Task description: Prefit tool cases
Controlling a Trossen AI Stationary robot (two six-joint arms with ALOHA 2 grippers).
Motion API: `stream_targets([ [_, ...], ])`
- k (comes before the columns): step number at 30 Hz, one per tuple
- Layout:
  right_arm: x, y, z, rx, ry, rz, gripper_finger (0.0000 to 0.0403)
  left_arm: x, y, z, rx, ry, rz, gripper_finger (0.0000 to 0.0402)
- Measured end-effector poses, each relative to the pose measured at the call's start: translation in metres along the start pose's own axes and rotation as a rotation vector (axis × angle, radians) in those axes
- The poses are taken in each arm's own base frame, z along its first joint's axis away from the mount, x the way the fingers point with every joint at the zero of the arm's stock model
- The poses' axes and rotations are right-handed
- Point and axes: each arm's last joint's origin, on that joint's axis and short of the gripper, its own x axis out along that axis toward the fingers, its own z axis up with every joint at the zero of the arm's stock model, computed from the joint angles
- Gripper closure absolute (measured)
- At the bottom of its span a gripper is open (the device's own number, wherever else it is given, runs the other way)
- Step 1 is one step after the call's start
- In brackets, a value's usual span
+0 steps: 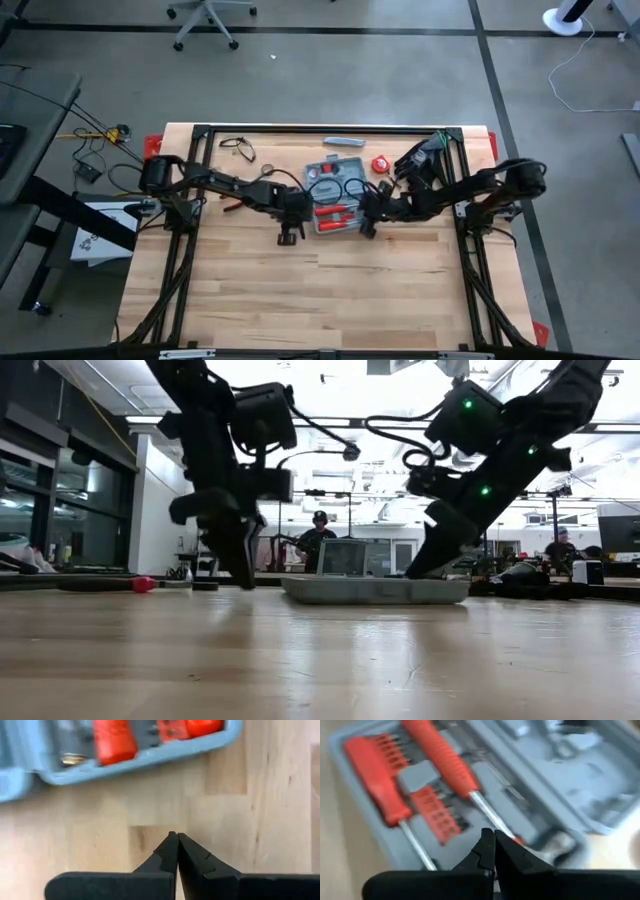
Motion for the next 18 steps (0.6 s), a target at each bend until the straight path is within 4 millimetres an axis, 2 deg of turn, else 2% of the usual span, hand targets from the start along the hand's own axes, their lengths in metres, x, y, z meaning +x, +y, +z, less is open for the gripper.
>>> stream_targets([
  [7, -0.015, -0.005, 0.006, 0.002, -0.015, -0.028, 0.0403, -0.008, 0.002, 0.007, 0.004, -0.074, 0.075, 0.0401],
  [18, -0.013, -0.015, -0.003, 0.034, 0.105, -0.046, 0.0403, -0.013, 0.007, 0.026, 0.054, -0.267, 0.154, 0.0401],
])
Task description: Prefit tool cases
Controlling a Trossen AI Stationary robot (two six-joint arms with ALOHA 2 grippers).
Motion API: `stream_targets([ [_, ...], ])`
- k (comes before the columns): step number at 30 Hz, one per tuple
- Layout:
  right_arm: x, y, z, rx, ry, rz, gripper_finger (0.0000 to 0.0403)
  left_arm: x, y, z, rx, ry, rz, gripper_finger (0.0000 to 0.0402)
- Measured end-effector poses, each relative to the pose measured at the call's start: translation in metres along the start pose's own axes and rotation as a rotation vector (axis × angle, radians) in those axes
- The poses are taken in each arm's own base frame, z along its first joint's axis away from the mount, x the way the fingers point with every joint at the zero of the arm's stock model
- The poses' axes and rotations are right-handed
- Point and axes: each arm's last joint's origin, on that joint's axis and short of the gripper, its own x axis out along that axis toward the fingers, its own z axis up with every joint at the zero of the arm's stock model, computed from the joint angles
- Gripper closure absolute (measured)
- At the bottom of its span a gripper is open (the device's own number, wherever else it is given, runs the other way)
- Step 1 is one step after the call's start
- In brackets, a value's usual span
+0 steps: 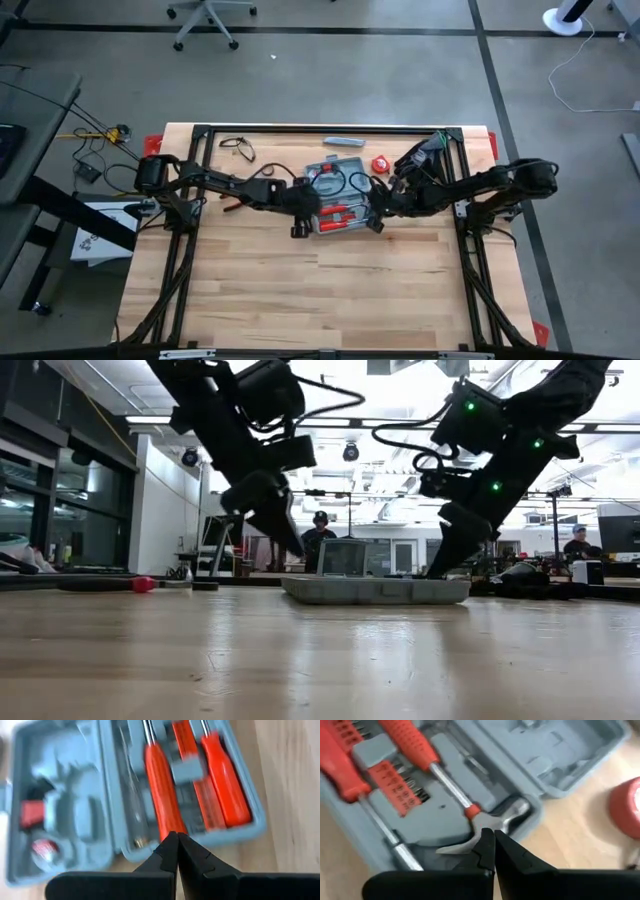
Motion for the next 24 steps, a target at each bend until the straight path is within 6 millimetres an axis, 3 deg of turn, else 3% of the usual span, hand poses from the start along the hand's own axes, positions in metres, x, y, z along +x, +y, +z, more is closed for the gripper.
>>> stream_targets([
  [11, 0.026, 0.007, -0.003, 0.025, 0.016, 0.023, 0.0403, 0.000, 0.006, 0.008, 0.070, -0.074, 0.088, 0.0389],
  [15, 0.027, 0.007, -0.003, 0.020, 0.008, 0.036, 0.0403, 0.005, 0.005, 0.006, 0.113, -0.051, 0.080, 0.0351],
  [24, 0.027, 0.007, -0.003, 0.013, 0.005, 0.043, 0.0403, 0.039, -0.004, -0.012, 0.154, 0.065, 0.099, 0.0226],
])
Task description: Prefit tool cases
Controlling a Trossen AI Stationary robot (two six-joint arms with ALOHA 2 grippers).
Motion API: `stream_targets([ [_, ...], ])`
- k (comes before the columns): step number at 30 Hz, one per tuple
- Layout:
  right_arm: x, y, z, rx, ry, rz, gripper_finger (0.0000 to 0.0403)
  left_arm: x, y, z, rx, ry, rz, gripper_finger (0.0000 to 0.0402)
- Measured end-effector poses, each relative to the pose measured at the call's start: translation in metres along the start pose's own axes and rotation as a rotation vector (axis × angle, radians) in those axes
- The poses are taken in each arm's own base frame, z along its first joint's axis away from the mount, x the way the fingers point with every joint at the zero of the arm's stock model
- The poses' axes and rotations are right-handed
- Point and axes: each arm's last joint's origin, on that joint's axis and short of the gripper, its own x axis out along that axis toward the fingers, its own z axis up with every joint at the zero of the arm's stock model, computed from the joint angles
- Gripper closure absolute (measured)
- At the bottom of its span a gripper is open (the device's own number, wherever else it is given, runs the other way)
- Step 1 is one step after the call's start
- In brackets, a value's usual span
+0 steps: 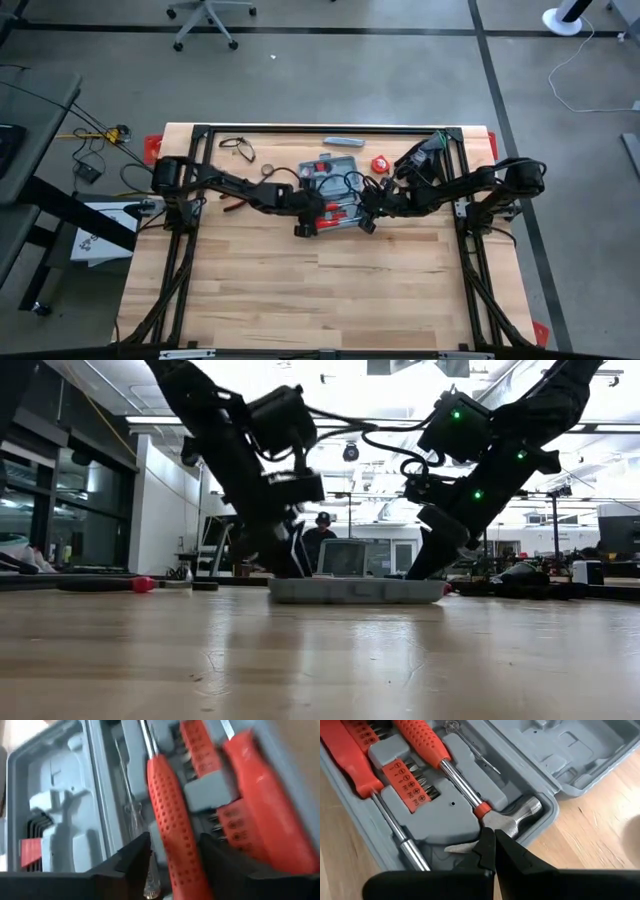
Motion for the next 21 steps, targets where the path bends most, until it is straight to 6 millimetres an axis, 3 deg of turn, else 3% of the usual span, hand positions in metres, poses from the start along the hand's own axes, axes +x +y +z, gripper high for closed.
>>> stream_targets([
  [4, 0.000, 0.000, 0.000, -0.001, 0.001, 0.000, 0.0403, 0.004, -0.005, 0.000, 0.018, 0.041, 0.126, 0.0188],
  [8, 0.000, 0.000, 0.000, 0.001, -0.002, 0.012, 0.0403, 0.003, -0.006, -0.001, 0.075, 0.095, 0.270, 0.0177],
  [14, 0.000, 0.001, 0.000, 0.001, -0.003, 0.014, 0.0403, 0.010, -0.003, -0.003, 0.121, 0.106, 0.281, 0.0177],
  [21, 0.000, 0.000, -0.001, -0.001, 0.002, 0.007, 0.0403, 0.033, 0.000, -0.010, 0.201, 0.124, 0.263, 0.0177],
])
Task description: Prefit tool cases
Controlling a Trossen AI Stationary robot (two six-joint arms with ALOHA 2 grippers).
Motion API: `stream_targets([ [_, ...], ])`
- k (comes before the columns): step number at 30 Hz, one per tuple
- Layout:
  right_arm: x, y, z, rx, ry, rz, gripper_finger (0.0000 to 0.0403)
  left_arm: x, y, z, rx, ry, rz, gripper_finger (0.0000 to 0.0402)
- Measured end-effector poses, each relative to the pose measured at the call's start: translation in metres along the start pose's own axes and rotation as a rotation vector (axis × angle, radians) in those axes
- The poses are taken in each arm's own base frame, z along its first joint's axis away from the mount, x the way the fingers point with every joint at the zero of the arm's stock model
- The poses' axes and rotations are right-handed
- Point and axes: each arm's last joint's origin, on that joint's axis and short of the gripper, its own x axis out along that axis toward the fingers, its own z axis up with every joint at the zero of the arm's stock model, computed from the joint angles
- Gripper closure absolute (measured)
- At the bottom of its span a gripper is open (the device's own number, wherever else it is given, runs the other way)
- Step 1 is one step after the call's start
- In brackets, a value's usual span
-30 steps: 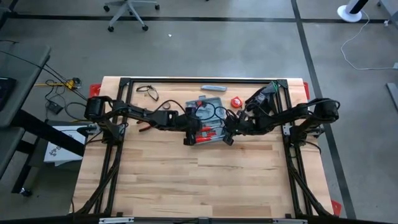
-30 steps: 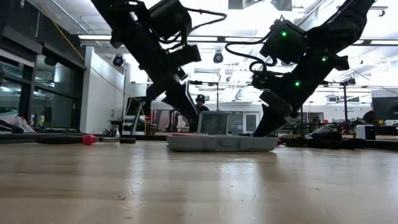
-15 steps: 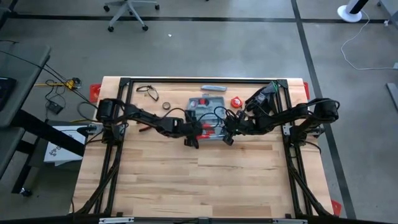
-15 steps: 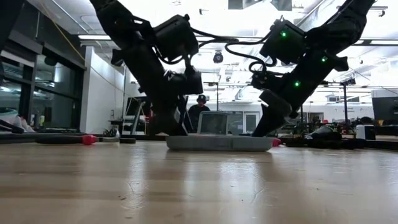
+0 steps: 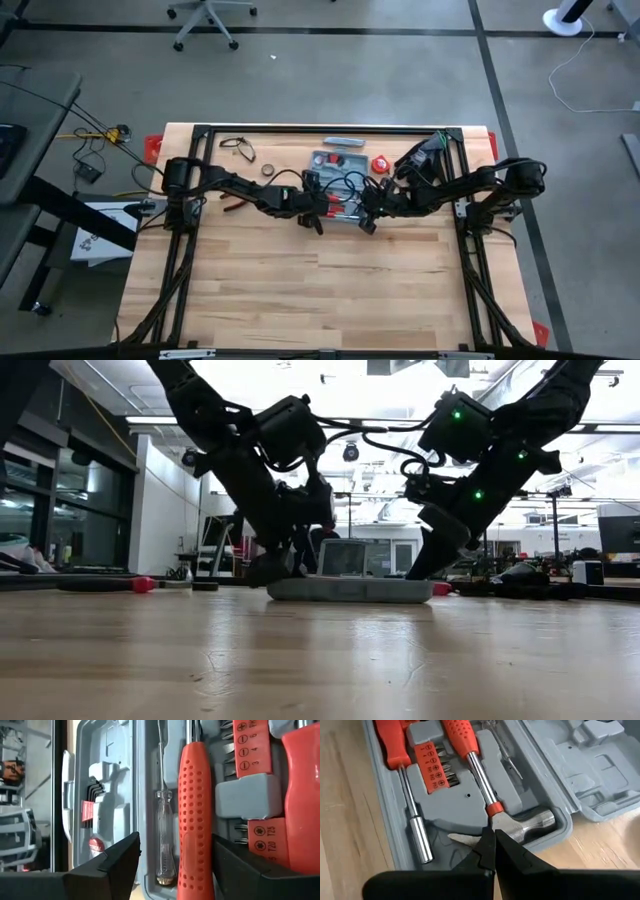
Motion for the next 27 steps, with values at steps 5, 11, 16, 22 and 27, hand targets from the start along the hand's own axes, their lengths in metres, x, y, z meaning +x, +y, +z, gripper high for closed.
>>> stream_targets([
  [5, 0.000, 0.000, 0.000, -0.001, 0.002, -0.007, 0.0403, 0.005, 0.004, -0.003, -0.017, 0.007, 0.002, 0.0177],
  [11, 0.000, 0.000, 0.000, -0.004, 0.001, -0.007, 0.0403, 0.010, 0.011, -0.008, -0.049, 0.026, 0.009, 0.0177],
  [16, 0.000, 0.000, 0.000, -0.002, 0.000, -0.004, 0.0403, 0.011, 0.013, -0.007, -0.013, 0.032, 0.084, 0.0177],
  [22, 0.000, 0.001, 0.000, -0.004, 0.001, 0.014, 0.0403, 0.014, 0.019, -0.001, -0.047, -0.033, 0.143, 0.0176],
  [27, 0.000, 0.001, 0.000, -0.003, 0.000, 0.015, 0.0403, 0.020, 0.026, -0.007, -0.075, -0.069, 0.053, 0.0176],
])
